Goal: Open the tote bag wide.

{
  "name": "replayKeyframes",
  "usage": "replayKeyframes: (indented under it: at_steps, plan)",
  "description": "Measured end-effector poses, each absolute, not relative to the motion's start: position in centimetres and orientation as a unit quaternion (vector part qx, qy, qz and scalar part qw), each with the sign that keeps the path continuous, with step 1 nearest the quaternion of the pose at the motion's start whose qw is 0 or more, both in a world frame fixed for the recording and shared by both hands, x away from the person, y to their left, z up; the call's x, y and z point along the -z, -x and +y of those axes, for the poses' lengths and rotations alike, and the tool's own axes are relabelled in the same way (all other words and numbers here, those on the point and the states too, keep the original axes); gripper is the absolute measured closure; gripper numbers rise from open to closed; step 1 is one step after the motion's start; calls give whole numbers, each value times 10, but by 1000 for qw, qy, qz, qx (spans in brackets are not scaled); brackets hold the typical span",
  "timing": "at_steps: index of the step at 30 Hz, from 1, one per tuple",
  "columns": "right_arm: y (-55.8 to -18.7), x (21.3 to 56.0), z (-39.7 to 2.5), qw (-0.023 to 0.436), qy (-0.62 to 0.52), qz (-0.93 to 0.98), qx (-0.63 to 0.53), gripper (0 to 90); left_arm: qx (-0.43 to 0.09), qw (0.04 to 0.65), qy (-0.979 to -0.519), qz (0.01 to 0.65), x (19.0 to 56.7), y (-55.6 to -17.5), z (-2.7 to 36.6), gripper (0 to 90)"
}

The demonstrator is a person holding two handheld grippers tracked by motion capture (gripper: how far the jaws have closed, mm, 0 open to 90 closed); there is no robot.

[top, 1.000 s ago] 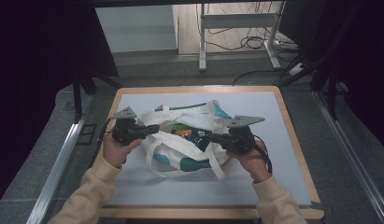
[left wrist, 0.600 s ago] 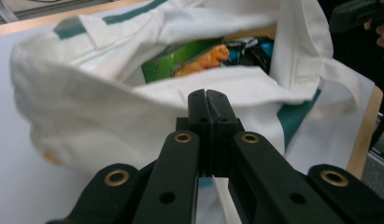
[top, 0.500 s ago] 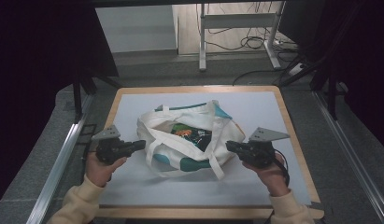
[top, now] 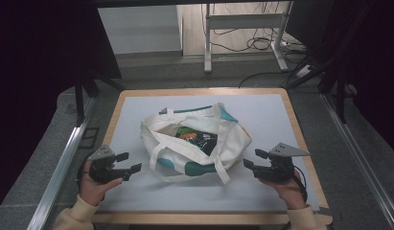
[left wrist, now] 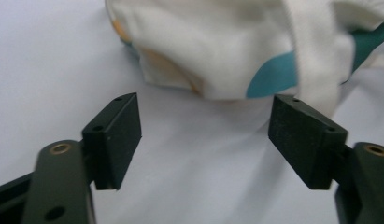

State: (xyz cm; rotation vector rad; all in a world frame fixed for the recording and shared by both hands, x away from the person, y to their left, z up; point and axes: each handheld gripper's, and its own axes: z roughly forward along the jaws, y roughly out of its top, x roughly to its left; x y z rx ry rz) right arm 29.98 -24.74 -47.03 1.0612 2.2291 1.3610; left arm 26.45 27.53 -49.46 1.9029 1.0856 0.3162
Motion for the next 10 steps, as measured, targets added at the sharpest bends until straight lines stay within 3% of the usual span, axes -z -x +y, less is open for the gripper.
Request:
replayKeyframes:
  at_steps: [10]
  plan:
    - [-302, 476, -249, 165, -376, 778, -474, 303, -129, 445, -766, 446, 501, -273, 275, 228]
